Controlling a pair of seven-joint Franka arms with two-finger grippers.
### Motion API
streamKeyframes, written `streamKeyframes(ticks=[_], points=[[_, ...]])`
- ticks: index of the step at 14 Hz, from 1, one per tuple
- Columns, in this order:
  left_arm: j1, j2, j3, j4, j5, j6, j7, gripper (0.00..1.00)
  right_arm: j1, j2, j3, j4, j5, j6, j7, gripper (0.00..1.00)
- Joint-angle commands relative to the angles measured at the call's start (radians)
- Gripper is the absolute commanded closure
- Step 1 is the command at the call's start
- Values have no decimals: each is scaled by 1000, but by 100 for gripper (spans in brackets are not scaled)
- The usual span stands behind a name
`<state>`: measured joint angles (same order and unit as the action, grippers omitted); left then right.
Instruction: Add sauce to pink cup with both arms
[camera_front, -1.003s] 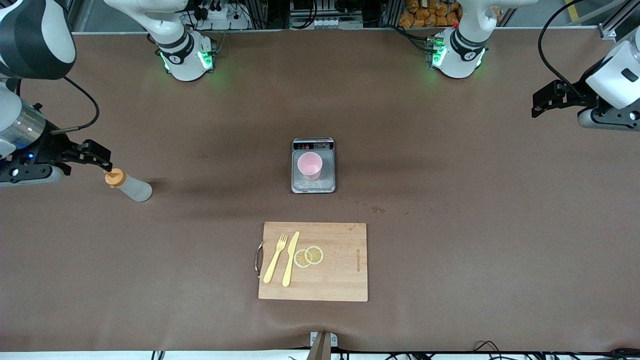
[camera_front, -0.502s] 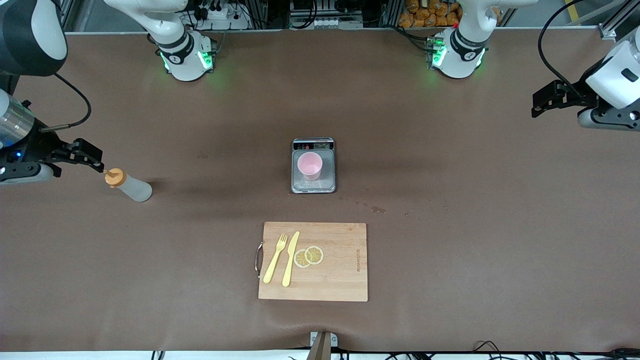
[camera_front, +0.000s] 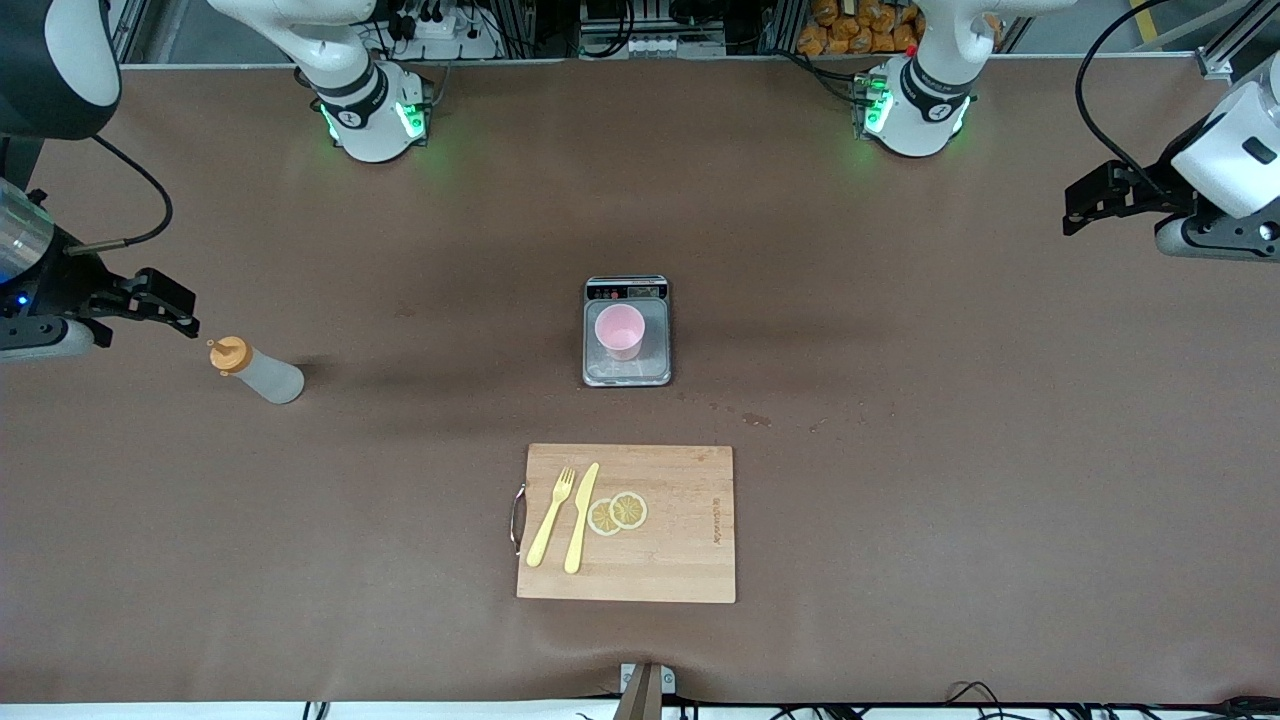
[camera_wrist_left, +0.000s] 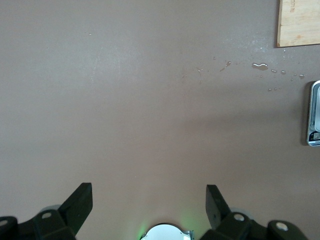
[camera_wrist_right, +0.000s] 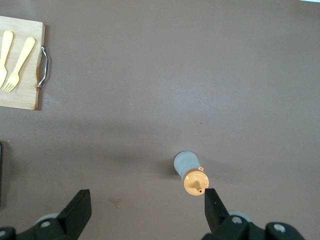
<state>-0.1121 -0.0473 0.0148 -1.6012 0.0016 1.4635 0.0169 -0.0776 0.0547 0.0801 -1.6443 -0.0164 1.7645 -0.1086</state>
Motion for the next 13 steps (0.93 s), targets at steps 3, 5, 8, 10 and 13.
streamKeyframes(ticks=[3, 5, 8, 10, 13], points=[[5, -12, -4, -6, -14, -2, -18, 0, -14, 0, 9, 65, -14, -90, -5, 0], [5, -12, -6, -6, -14, 0, -20, 0, -14, 17, 9, 99, -13, -111, -3, 0], [5, -11, -4, -6, -14, 0, -20, 0, -16, 19, 9, 110, -13, -109, -5, 0], [5, -12, -6, -6, -14, -2, -20, 0, -14, 19, 9, 112, -13, -109, -5, 0], [5, -12, -6, -6, -14, -2, -29, 0, -16, 19, 9, 115, -14, -109, -6, 0]])
